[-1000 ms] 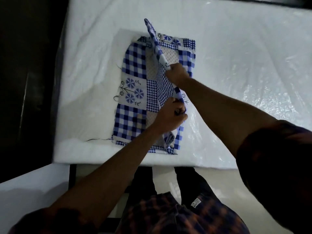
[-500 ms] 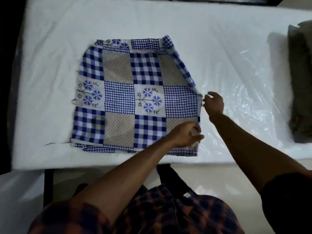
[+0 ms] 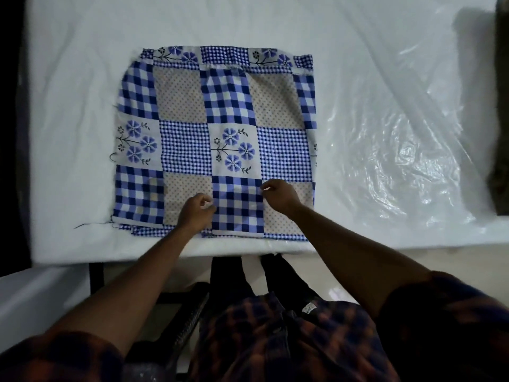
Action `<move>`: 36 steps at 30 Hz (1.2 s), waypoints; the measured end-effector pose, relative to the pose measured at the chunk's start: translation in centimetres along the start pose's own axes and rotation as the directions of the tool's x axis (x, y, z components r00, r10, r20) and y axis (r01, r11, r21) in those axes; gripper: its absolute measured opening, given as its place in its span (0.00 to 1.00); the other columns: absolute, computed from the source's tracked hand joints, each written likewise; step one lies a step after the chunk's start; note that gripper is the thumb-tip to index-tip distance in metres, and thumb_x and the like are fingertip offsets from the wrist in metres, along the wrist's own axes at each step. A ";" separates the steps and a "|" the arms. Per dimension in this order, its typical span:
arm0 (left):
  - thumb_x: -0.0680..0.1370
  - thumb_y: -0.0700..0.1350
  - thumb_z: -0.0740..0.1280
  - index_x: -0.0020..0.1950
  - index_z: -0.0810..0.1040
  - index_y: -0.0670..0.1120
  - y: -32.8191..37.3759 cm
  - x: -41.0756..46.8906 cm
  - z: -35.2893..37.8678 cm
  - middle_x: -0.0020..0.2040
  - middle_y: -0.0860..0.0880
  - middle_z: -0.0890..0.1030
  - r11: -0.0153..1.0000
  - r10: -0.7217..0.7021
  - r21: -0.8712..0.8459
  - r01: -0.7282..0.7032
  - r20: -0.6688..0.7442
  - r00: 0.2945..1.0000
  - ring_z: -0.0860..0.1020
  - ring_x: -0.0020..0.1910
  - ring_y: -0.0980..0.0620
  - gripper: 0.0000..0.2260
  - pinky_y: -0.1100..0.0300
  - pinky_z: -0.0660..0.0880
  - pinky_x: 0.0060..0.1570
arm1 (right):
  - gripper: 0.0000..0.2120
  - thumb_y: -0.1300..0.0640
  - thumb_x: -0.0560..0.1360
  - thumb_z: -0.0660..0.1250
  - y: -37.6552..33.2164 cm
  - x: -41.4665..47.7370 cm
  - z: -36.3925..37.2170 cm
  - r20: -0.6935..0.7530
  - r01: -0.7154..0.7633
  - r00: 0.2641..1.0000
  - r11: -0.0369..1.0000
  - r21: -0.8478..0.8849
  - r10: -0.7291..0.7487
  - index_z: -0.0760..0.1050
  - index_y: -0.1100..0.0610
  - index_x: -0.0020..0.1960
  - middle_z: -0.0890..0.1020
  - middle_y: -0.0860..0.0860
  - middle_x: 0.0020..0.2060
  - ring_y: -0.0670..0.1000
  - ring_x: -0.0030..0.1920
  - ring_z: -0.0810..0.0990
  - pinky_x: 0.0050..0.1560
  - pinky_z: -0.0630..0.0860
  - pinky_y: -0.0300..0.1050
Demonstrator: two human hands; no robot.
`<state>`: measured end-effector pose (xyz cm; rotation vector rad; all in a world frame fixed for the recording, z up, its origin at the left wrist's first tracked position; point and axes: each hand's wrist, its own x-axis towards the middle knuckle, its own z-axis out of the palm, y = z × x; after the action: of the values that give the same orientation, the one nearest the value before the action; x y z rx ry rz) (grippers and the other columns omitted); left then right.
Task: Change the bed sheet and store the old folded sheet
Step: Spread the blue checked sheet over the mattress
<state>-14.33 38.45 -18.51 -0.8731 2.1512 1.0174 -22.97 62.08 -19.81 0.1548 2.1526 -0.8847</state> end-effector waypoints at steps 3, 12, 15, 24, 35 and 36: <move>0.81 0.45 0.68 0.66 0.73 0.44 -4.0 1.0 -3.5 0.62 0.44 0.75 0.979 -0.146 -0.144 0.144 0.000 0.989 0.77 0.50 0.42 0.15 0.50 0.76 0.49 | 0.11 0.53 0.78 0.67 -1.9 0.0 2.2 0.110 0.070 0.992 0.991 -0.118 -0.057 0.80 0.52 0.59 0.84 0.53 0.52 0.53 0.48 0.82 0.51 0.79 0.46; 0.80 0.46 0.68 0.78 0.60 0.52 -11.8 3.0 -6.6 0.56 0.44 0.79 0.636 -0.531 -0.595 0.492 0.125 0.838 0.80 0.43 0.48 0.29 0.54 0.75 0.38 | 0.18 0.54 0.78 0.66 -8.4 1.7 11.0 0.381 0.440 0.884 0.753 -0.489 -0.270 0.74 0.53 0.68 0.71 0.56 0.65 0.61 0.64 0.69 0.56 0.74 0.56; 0.80 0.43 0.68 0.78 0.59 0.52 -13.1 3.8 -6.5 0.62 0.42 0.79 0.427 -0.597 -0.771 0.472 0.153 0.788 0.81 0.39 0.51 0.29 0.56 0.76 0.35 | 0.19 0.53 0.78 0.66 -10.5 2.8 13.8 0.454 0.505 0.848 0.680 -0.532 -0.275 0.73 0.51 0.69 0.69 0.54 0.66 0.59 0.66 0.67 0.56 0.74 0.55; 0.78 0.40 0.69 0.42 0.69 0.43 -15.1 5.1 -7.9 0.34 0.39 0.71 0.186 -0.676 -0.947 0.261 0.069 0.734 0.69 0.26 0.45 0.10 0.57 0.68 0.25 | 0.13 0.54 0.77 0.66 -13.9 6.9 18.4 0.497 0.164 0.868 0.943 -0.291 0.003 0.82 0.62 0.54 0.83 0.62 0.53 0.64 0.56 0.80 0.62 0.76 0.60; 0.78 0.43 0.72 0.43 0.75 0.46 -16.0 5.1 -10.3 0.29 0.48 0.73 0.160 -0.545 -0.938 0.308 0.176 0.819 0.69 0.24 0.53 0.08 0.61 0.64 0.25 | 0.10 0.58 0.77 0.68 -14.4 7.2 19.1 0.398 -0.026 0.913 0.986 -0.166 0.091 0.80 0.52 0.37 0.85 0.58 0.43 0.60 0.48 0.84 0.57 0.80 0.58; 0.78 0.43 0.72 0.45 0.76 0.46 -15.7 5.2 -10.5 0.32 0.47 0.74 0.221 -0.534 -0.932 0.286 0.129 0.836 0.70 0.26 0.53 0.06 0.61 0.65 0.26 | 0.09 0.58 0.78 0.67 -14.5 6.9 19.1 0.399 -0.019 0.913 0.986 -0.168 0.085 0.80 0.53 0.39 0.85 0.58 0.45 0.60 0.49 0.84 0.57 0.80 0.58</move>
<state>-7.98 20.59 -23.47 -2.0596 1.0788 1.9360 -21.21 37.84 -25.39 -0.0507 1.8095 -0.6420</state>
